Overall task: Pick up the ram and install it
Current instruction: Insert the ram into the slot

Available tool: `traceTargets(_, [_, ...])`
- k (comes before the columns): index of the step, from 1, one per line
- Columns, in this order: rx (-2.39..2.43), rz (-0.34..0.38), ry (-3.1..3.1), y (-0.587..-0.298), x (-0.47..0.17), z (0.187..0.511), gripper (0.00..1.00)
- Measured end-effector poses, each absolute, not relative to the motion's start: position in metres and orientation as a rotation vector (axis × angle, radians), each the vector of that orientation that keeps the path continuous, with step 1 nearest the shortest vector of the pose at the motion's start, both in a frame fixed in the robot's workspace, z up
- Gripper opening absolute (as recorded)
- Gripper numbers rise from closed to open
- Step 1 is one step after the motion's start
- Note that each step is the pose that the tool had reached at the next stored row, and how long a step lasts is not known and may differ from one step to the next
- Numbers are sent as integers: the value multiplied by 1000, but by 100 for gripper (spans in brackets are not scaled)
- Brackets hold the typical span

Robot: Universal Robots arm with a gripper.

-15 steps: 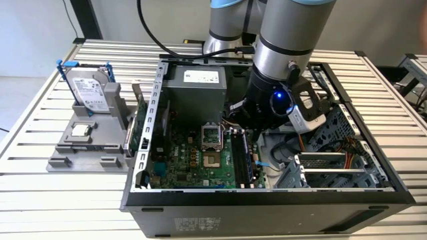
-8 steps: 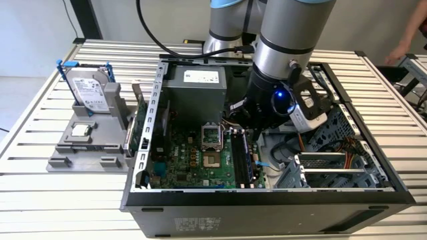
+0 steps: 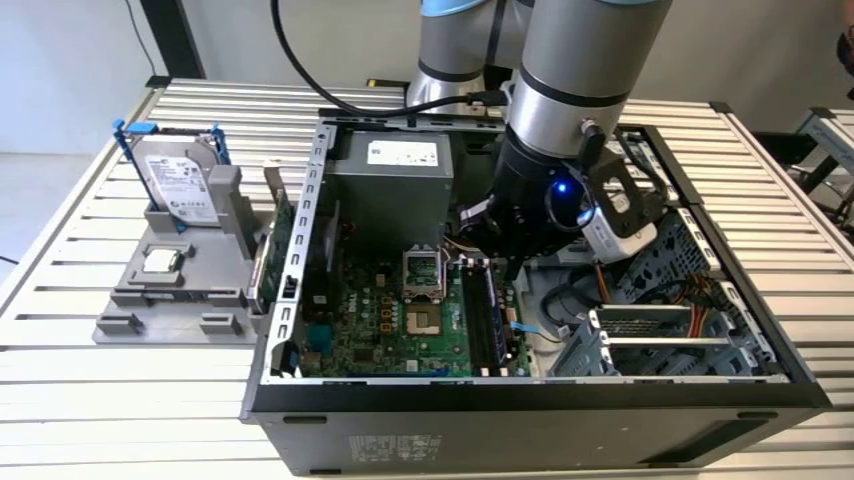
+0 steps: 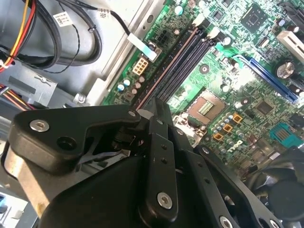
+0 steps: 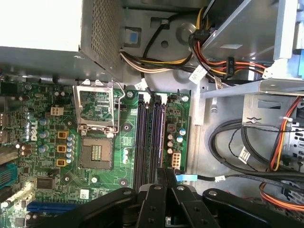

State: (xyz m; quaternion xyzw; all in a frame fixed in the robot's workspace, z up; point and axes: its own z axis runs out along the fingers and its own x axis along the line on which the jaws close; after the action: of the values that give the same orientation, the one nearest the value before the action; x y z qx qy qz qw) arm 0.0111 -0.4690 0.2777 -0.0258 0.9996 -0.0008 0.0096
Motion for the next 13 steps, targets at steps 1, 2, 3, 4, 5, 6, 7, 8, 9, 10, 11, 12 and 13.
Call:
traceTargets(1, [-86, -3, 3121, -469, 11, 278, 0])
traceTargets(2, [-92, -2, 3121, -469, 11, 278, 0])
traceTargets(3, [-98, -2, 3121, -469, 11, 278, 0])
traceTargets(4, [-104, -2, 3121, -469, 11, 278, 0])
traceTargets(5, [-111, -2, 3120, -469, 11, 278, 0])
traceTargets(6, [-118, -2, 3120, -469, 11, 278, 0])
traceTargets(7, [-125, -2, 3120, -469, 11, 278, 0])
traceTargets(8, [-132, -2, 3120, -469, 11, 278, 0])
traceTargets(9, [-138, -2, 3119, -469, 11, 278, 0])
traceTargets(10, [-145, -2, 3119, -469, 11, 278, 0])
traceTargets(11, [-152, -2, 3119, -469, 11, 278, 0])
traceTargets(12, [-160, -2, 3118, -469, 11, 278, 0])
traceTargets(13, [-168, -2, 3118, -469, 11, 278, 0])
